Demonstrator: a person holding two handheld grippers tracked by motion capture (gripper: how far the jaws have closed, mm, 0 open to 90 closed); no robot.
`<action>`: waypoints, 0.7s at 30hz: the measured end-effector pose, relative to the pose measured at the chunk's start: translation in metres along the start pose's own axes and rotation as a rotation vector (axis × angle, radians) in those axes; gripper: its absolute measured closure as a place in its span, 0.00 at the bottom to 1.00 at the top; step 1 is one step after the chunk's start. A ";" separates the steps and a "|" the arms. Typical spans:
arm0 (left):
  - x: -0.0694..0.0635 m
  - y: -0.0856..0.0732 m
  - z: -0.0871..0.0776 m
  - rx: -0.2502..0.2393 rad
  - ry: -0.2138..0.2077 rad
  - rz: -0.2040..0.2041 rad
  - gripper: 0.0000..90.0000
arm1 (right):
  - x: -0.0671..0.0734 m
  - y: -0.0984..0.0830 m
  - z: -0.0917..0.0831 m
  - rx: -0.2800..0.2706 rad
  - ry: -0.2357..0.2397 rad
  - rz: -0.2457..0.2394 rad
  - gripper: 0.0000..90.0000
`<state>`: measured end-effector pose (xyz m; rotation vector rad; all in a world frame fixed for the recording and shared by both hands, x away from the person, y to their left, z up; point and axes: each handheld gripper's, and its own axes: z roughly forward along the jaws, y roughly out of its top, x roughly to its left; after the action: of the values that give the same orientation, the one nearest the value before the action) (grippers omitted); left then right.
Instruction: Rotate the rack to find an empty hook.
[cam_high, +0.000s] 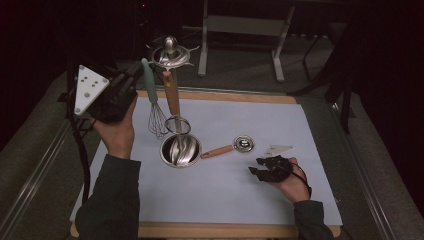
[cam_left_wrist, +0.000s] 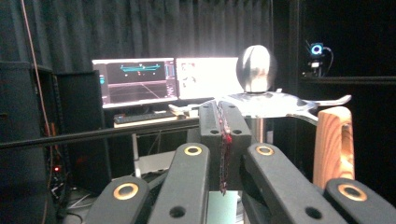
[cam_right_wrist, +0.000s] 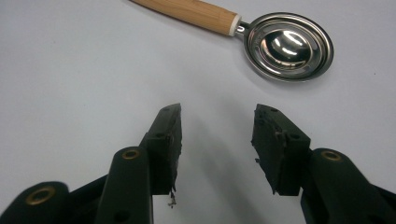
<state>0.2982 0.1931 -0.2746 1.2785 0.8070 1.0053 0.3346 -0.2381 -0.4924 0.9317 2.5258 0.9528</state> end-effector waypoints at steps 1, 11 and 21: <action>0.001 0.000 0.001 0.002 0.003 0.000 1.00 | 0.000 0.000 0.000 0.001 0.000 0.000 0.58; 0.010 0.002 0.015 0.029 0.041 -0.001 1.00 | 0.000 -0.001 -0.001 0.000 -0.001 0.005 0.58; 0.016 0.003 0.023 0.045 0.044 -0.017 0.99 | -0.001 -0.001 -0.001 -0.005 -0.001 0.006 0.58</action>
<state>0.3251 0.1992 -0.2678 1.2898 0.8773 1.0090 0.3340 -0.2398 -0.4922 0.9390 2.5201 0.9603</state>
